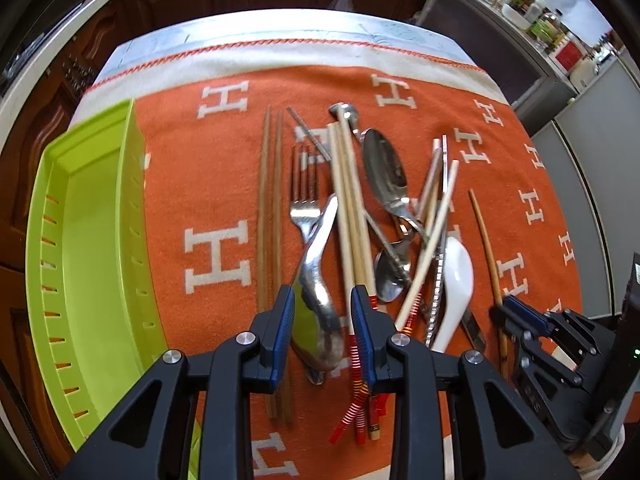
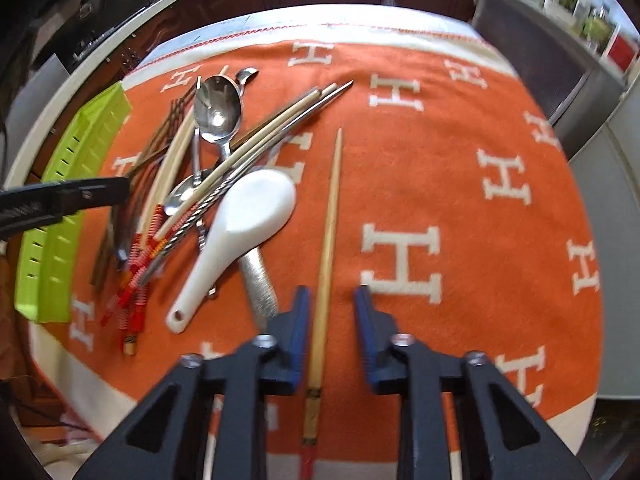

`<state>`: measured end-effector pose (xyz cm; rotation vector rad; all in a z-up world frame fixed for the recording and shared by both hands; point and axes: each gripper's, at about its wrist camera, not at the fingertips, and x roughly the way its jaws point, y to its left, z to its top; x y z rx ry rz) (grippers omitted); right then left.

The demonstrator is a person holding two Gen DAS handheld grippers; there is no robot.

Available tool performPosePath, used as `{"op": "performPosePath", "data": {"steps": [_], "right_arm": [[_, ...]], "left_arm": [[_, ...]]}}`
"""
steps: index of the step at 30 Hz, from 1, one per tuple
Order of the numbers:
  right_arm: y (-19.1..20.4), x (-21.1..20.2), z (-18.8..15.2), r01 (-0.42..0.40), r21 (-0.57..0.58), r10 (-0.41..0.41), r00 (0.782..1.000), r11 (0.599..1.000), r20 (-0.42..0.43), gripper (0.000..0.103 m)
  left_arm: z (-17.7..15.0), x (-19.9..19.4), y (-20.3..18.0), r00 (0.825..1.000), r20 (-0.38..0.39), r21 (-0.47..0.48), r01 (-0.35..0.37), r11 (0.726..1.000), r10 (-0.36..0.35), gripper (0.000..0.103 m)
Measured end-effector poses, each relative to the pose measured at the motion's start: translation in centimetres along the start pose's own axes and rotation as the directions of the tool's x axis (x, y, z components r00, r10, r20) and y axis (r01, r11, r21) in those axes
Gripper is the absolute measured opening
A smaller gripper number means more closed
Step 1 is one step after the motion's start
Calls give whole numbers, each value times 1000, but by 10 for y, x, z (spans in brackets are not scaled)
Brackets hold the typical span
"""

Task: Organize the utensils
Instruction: 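Lower the right gripper onto the lone red-tipped wooden chopstick and close, then lift the wooden chopstick with the right gripper while the left grasps a red-striped chopstick, then lower both held chopsticks into the green tray and open both grippers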

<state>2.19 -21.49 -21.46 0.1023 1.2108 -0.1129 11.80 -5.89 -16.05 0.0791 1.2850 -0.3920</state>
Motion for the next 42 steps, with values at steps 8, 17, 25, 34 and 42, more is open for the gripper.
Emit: {"op": "performPosePath", "data": {"steps": [8, 17, 25, 34, 42], "right_arm": [[-24, -10, -1, -112, 143, 115, 993, 983, -17, 6], [-34, -13, -9, -147, 178, 152, 988, 973, -15, 6], [-36, -13, -8, -161, 184, 165, 986, 970, -10, 6], [-37, -13, -8, -172, 197, 177, 984, 965, -9, 6], [-37, -23, -4, -231, 226, 238, 971, 946, -4, 6]], "left_arm": [[7, 2, -39, 998, -15, 128, 57, 990, -56, 27], [10, 29, -55, 996, -71, 199, 67, 978, -54, 13], [13, 39, -62, 993, -93, 224, 99, 970, -79, 8], [13, 32, -57, 995, -58, 204, 90, 975, -80, 3], [6, 3, -29, 995, -23, 109, 103, 989, -101, 3]]}}
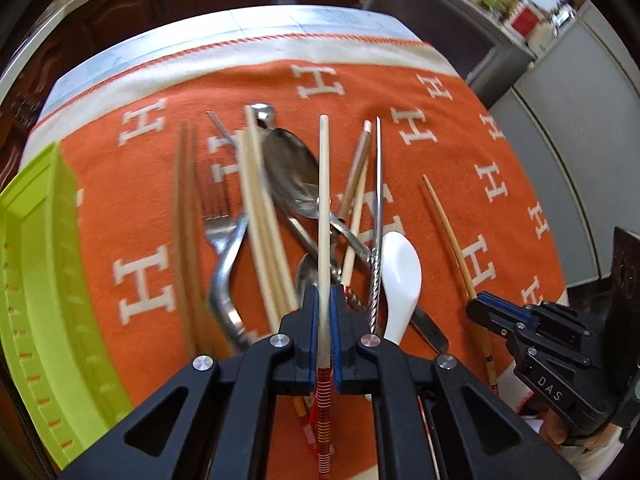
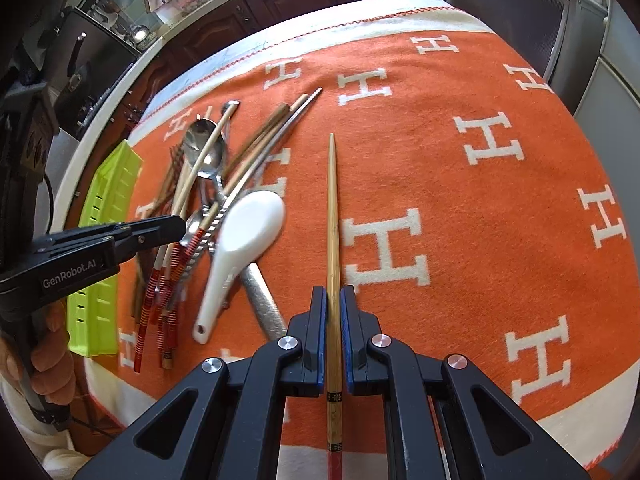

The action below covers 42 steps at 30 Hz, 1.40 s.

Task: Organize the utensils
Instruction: 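Lower both held chopsticks into the green tray and open both grippers, then move the left gripper back to the pile and grasp a brown chopstick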

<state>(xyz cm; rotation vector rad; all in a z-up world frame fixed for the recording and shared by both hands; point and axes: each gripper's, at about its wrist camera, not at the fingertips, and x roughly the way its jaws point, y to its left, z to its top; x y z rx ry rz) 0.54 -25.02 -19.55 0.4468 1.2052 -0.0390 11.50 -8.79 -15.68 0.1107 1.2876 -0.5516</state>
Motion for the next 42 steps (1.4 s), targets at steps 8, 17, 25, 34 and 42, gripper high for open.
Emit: {"op": "performPosePath", "data": {"steps": [8, 17, 25, 34, 42], "right_arm": [[39, -31, 23, -172, -20, 172, 985, 985, 8, 6], [159, -21, 60, -338, -117, 331, 941, 934, -73, 6], [257, 26, 74, -364, -151, 337, 924, 919, -179, 6], [289, 77, 76, -342, -114, 309, 921, 933, -238, 9], [289, 75, 80, -323, -127, 293, 933, 938, -211, 22]], "left_arm": [[-27, -83, 53, 992, 118, -178, -26, 984, 48, 3], [-53, -129, 133, 946, 145, -360, -224, 906, 292, 3], [-61, -97, 170, 944, 63, -409, -270, 872, 322, 4], [-62, -98, 188, 926, 68, -412, -313, 856, 371, 35], [-60, -114, 188, 916, 108, -411, -313, 856, 387, 44]]}}
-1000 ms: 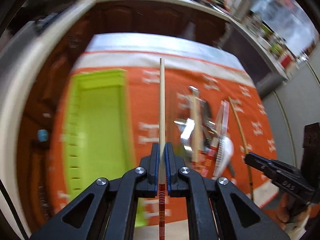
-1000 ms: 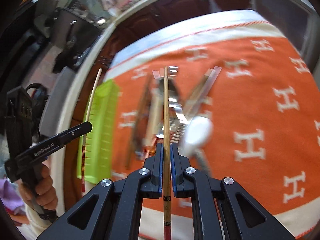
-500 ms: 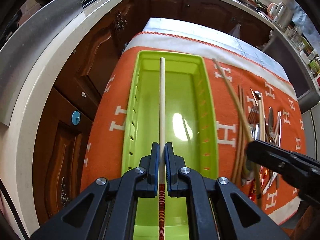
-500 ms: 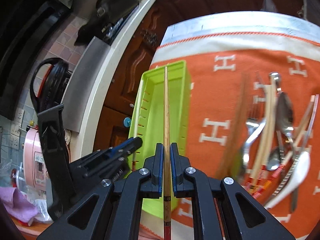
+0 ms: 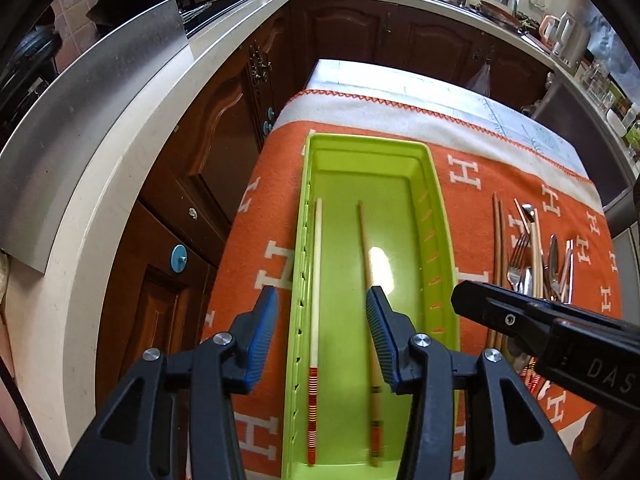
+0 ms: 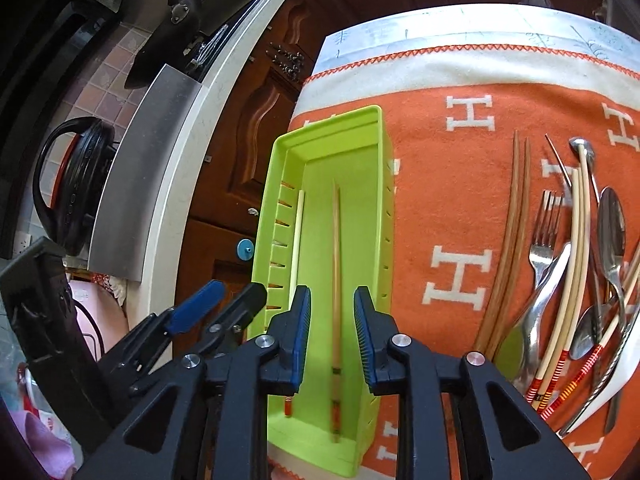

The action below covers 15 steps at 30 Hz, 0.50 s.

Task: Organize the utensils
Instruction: 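Move the left gripper back to the pile and grasp a brown chopstick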

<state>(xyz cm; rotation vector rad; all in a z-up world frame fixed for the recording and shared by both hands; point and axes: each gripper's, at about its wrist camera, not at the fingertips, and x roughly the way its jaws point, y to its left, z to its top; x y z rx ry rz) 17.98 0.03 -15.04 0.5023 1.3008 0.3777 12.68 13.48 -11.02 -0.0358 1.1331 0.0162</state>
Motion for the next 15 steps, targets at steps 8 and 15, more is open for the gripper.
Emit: {"op": "performPosePath", "data": {"steps": [8, 15], "right_arm": [[-17, -32, -10, 44, -33, -44, 999, 998, 23, 22], [-47, -82, -27, 93, -46, -88, 992, 995, 91, 22]], "left_arm": [[-3, -8, -17, 998, 9, 35, 58, 998, -58, 44], [-7, -21, -46, 992, 12, 92, 126, 988, -128, 46]]}}
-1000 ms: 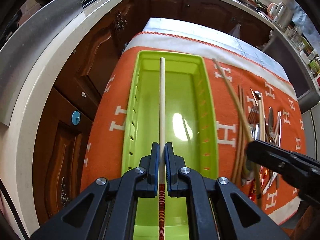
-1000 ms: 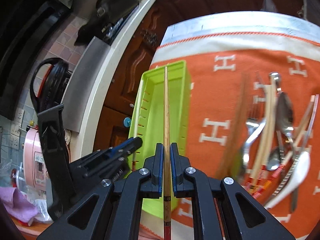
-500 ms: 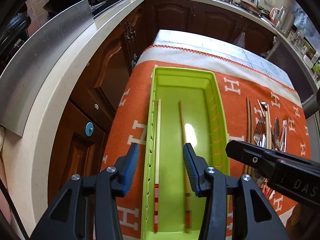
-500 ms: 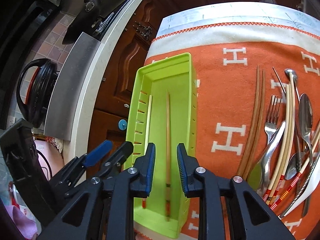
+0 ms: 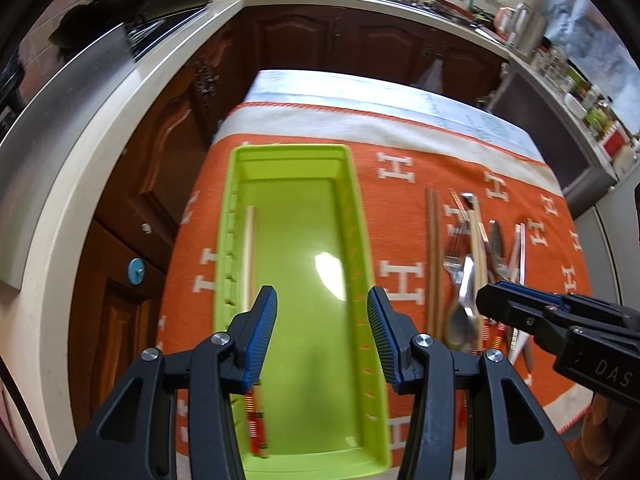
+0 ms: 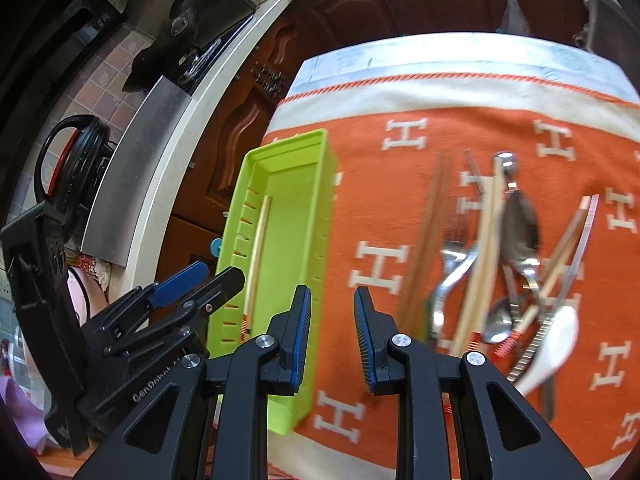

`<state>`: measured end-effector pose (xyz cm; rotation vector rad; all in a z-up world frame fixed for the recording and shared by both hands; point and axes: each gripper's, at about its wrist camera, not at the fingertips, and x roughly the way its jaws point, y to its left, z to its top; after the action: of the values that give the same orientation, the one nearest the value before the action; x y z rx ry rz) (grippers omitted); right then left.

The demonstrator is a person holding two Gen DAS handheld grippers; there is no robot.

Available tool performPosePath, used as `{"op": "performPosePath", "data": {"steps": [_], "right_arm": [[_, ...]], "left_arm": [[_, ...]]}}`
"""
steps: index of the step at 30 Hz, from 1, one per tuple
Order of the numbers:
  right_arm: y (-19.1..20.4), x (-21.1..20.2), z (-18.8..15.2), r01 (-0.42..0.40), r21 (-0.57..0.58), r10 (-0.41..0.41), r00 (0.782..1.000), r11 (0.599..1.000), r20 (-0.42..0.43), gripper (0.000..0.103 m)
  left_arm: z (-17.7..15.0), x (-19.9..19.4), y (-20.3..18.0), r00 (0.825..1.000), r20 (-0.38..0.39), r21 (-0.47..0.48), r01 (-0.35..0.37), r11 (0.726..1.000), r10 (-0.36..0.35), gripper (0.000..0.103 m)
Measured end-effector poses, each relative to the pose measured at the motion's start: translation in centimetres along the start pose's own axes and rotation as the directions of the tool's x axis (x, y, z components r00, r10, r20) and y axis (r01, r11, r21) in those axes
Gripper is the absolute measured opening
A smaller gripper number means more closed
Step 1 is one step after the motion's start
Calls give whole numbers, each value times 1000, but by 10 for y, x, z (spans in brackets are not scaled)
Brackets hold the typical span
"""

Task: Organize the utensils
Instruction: 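Move the left gripper back to the pile and grasp a brown chopstick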

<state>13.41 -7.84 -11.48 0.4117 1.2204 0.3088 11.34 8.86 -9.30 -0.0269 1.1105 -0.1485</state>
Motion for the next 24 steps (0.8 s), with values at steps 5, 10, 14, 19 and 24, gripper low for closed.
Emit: {"op": "performPosePath", "data": {"steps": [5, 10, 14, 19, 24], "right_arm": [[-24, -29, -12, 36, 3, -36, 998, 999, 45, 22], [-46, -47, -25, 60, 19, -61, 995, 998, 73, 22], [-60, -52, -33, 59, 39, -62, 995, 998, 79, 22], [-75, -48, -37, 42, 73, -48, 996, 996, 75, 22], [-85, -38, -39, 29, 98, -35, 998, 995, 60, 22]], "left_arm": [[1, -1, -22, 999, -3, 38, 55, 998, -55, 46], [4, 6, -44, 994, -21, 75, 107, 991, -105, 46], [8, 19, -61, 990, -34, 109, 140, 984, -137, 38], [15, 44, -77, 990, -46, 150, 138, 979, -133, 36], [18, 78, -83, 976, -135, 143, 188, 972, -169, 13]]}}
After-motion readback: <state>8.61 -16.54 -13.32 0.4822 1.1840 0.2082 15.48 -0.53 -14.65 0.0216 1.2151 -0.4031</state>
